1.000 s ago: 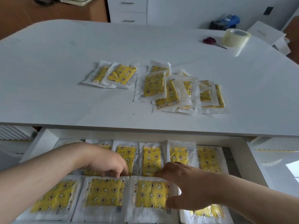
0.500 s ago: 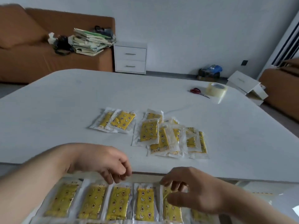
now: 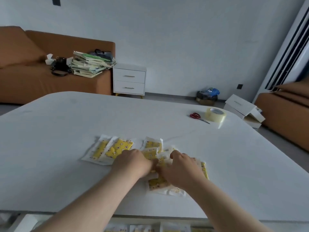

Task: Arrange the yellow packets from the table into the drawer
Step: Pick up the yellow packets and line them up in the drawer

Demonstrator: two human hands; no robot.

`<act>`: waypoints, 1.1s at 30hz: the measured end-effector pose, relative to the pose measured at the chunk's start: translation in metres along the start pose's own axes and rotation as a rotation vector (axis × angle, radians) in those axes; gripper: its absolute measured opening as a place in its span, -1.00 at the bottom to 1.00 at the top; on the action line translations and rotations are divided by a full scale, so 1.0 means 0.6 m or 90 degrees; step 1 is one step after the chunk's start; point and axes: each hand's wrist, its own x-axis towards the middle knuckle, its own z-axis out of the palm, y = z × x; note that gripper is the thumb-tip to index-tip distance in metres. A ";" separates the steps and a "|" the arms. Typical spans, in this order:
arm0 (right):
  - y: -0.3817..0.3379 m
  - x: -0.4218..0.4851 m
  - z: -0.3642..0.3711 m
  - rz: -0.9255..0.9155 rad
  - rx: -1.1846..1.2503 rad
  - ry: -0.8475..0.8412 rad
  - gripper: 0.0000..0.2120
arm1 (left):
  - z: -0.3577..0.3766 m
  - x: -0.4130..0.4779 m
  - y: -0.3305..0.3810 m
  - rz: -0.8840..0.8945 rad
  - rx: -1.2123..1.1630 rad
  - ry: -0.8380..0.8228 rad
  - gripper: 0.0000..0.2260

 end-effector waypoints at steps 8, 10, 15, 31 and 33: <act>0.018 0.012 0.013 0.033 0.050 -0.022 -0.30 | -0.001 0.019 -0.007 0.015 0.107 -0.010 -0.23; 0.017 0.012 0.009 0.044 0.072 -0.029 -0.30 | -0.003 0.020 -0.007 0.013 0.101 -0.025 -0.21; 0.021 0.014 0.001 0.061 0.150 -0.031 -0.42 | -0.007 0.023 -0.014 -0.011 0.064 -0.065 -0.24; 0.067 0.031 -0.036 0.123 0.296 -0.047 -0.95 | -0.010 0.034 -0.040 0.034 -0.044 -0.051 -0.19; 0.080 0.034 -0.046 0.130 0.315 -0.058 -0.94 | -0.014 0.045 -0.047 0.034 -0.111 -0.064 -0.33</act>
